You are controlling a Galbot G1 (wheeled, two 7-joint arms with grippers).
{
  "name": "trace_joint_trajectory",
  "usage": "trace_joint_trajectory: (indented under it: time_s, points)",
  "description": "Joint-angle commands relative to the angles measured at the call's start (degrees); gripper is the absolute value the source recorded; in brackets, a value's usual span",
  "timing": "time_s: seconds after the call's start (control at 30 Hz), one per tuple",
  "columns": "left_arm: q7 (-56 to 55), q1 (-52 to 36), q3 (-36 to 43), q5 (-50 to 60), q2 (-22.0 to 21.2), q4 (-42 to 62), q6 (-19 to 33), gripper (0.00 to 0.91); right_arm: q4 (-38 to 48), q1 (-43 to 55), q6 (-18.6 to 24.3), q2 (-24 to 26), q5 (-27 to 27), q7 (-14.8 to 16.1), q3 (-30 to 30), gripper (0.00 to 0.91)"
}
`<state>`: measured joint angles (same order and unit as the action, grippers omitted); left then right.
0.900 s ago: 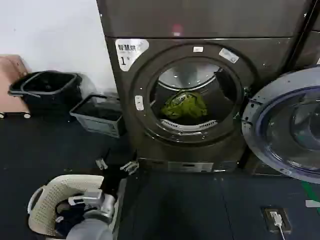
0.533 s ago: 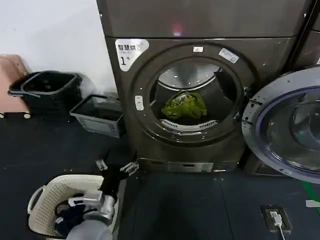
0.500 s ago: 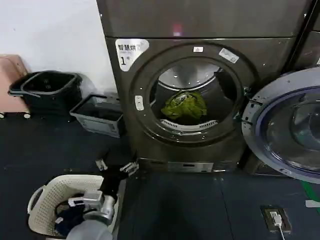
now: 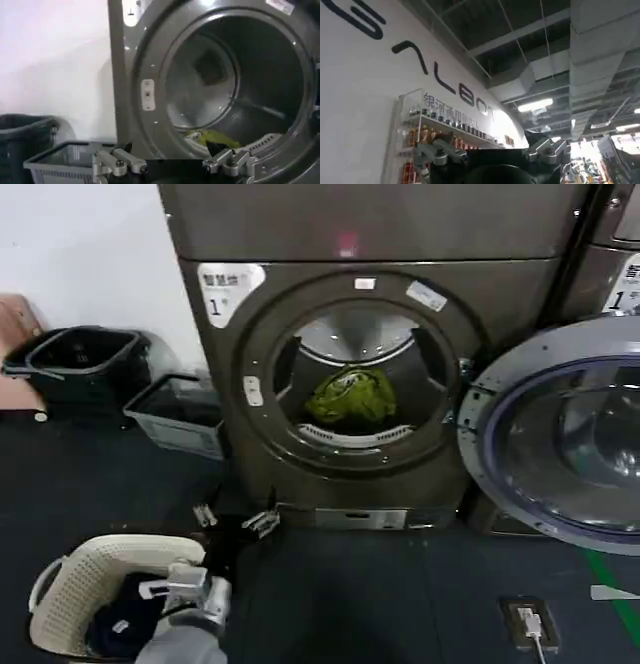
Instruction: Grasp the clothes from the dryer.
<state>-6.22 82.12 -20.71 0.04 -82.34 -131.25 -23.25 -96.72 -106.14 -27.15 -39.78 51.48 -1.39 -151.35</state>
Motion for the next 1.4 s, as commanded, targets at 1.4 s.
trace_joint_trajectory:
  time_s: [1.4]
  points:
    - [0.5, -0.1, 0.1, 0.2, -0.1, 0.2, 0.1, 0.907, -0.5, 0.8, 2.8, -0.8, -0.3, 1.7, 1.6, 0.907]
